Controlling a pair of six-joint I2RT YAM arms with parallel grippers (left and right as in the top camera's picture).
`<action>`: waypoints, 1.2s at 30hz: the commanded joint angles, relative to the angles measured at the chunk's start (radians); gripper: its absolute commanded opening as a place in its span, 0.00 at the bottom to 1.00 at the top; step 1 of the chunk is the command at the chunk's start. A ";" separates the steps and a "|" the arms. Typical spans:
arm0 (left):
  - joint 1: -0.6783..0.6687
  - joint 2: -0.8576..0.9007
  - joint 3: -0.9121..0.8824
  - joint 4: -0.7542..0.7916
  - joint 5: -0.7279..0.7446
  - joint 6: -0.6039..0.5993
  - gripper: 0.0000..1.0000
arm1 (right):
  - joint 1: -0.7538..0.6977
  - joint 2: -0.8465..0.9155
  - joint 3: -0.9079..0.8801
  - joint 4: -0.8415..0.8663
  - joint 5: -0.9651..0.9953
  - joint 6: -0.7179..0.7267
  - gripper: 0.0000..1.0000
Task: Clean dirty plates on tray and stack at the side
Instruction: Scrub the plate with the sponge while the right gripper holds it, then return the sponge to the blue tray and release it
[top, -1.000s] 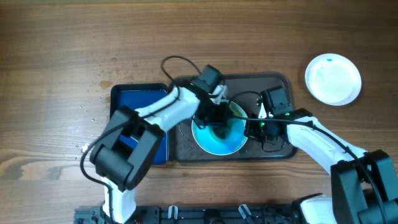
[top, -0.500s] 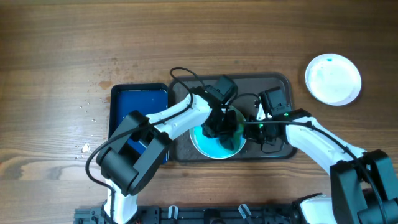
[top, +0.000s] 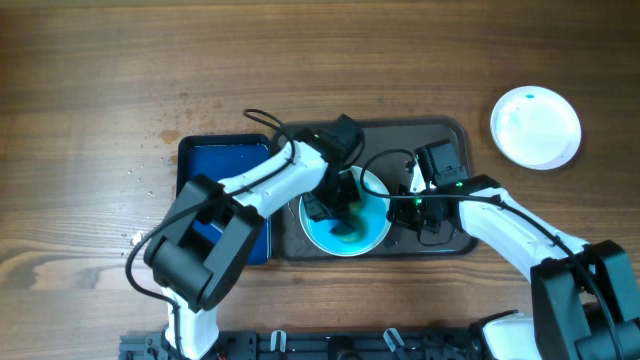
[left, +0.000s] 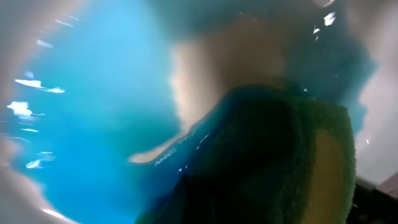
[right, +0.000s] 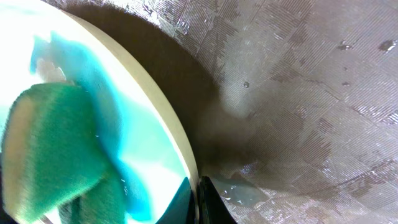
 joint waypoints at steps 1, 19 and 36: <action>0.112 0.056 -0.061 -0.031 -0.309 -0.031 0.04 | -0.012 0.004 0.001 -0.003 0.071 -0.011 0.04; 0.137 -0.069 0.036 -0.014 -0.378 0.199 0.04 | -0.012 0.004 0.001 -0.006 0.068 -0.013 0.04; 0.150 -0.338 0.069 -0.138 -0.228 0.151 0.04 | -0.012 0.004 0.001 -0.031 0.067 -0.034 0.04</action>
